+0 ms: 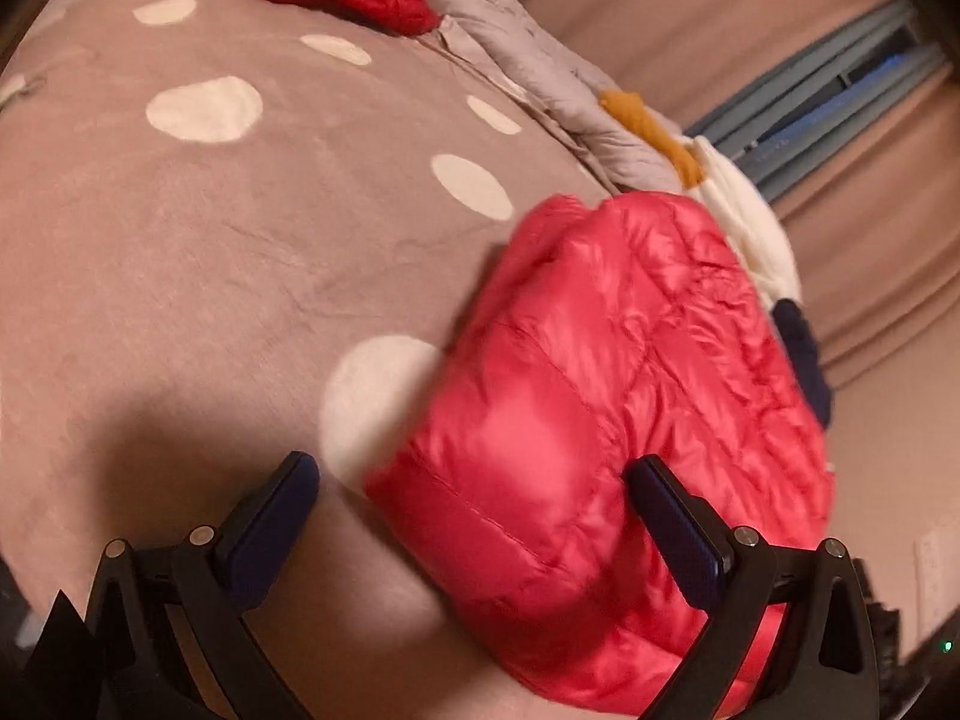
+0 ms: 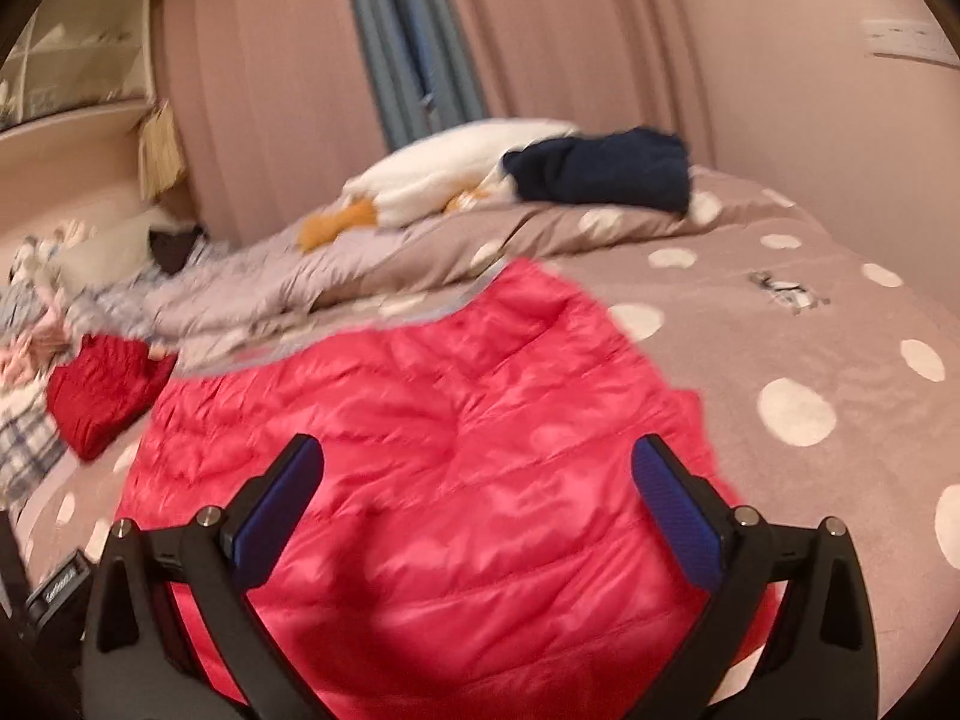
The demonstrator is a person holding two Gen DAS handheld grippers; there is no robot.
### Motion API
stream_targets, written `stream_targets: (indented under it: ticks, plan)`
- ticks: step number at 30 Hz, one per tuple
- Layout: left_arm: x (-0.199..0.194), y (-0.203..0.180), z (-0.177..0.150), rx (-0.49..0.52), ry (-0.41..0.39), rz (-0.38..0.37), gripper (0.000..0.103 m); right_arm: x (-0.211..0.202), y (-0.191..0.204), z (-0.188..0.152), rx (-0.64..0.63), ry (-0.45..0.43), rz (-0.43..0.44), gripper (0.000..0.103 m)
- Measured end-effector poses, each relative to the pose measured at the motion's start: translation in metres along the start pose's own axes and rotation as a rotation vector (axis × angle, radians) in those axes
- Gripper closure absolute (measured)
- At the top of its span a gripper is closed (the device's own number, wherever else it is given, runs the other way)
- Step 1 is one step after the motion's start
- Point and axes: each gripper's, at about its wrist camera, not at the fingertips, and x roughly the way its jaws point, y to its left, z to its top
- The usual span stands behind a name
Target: Fold large clothes
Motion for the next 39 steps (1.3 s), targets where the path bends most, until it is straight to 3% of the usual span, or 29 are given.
stream_targets:
  ticks: [4,7,8,11,13,14,17,26,30,33,35,36,38,39]
  plan:
    - [0.024,-0.012,-0.007,-0.026,0.216,-0.256,0.001,0.015,0.024,-0.006,-0.078,0.065,0.046,0.0]
    - [0.03,-0.017,-0.009,-0.032,0.184,-0.272,0.001,0.063,0.042,-0.024,-0.193,0.285,-0.048,0.0]
    - [0.032,-0.016,-0.009,-0.038,0.178,-0.275,0.002,0.076,0.043,-0.032,-0.205,0.31,-0.072,0.0]
    - [0.038,-0.017,-0.006,-0.072,0.179,-0.312,0.002,0.092,0.048,-0.042,-0.203,0.3,-0.148,0.0]
    - [0.047,-0.02,-0.003,-0.085,0.218,-0.34,0.009,0.099,0.051,-0.046,-0.217,0.281,-0.165,0.0]
    - [0.051,-0.019,0.0,-0.092,0.231,-0.333,0.019,0.102,0.051,-0.047,-0.216,0.281,-0.165,0.0]
    - [0.063,-0.019,0.006,-0.111,0.245,-0.345,0.026,0.1,0.049,-0.046,-0.205,0.276,-0.149,0.0]
    - [0.063,-0.031,0.005,-0.059,0.141,-0.261,0.026,0.068,0.036,-0.037,-0.116,0.219,-0.121,0.001]
    - [0.067,-0.031,0.006,-0.068,0.114,-0.235,0.026,0.025,0.007,-0.016,0.008,0.093,-0.135,0.0]
    - [0.069,-0.033,0.007,-0.066,0.098,-0.22,0.026,-0.005,-0.036,-0.003,0.146,0.013,-0.233,0.0]
    - [0.071,-0.034,0.007,-0.062,0.093,-0.214,0.026,-0.012,-0.076,-0.007,0.3,0.047,-0.27,0.0]
    - [0.07,-0.034,0.007,-0.062,0.095,-0.212,0.026,-0.008,-0.1,-0.012,0.399,0.098,-0.242,0.0]
    - [0.07,-0.031,0.008,-0.076,0.109,-0.221,0.026,0.009,-0.142,-0.031,0.614,0.23,-0.12,0.0]
    - [0.068,-0.027,0.007,-0.085,0.115,-0.226,0.026,0.018,-0.162,-0.049,0.78,0.288,-0.023,0.0]
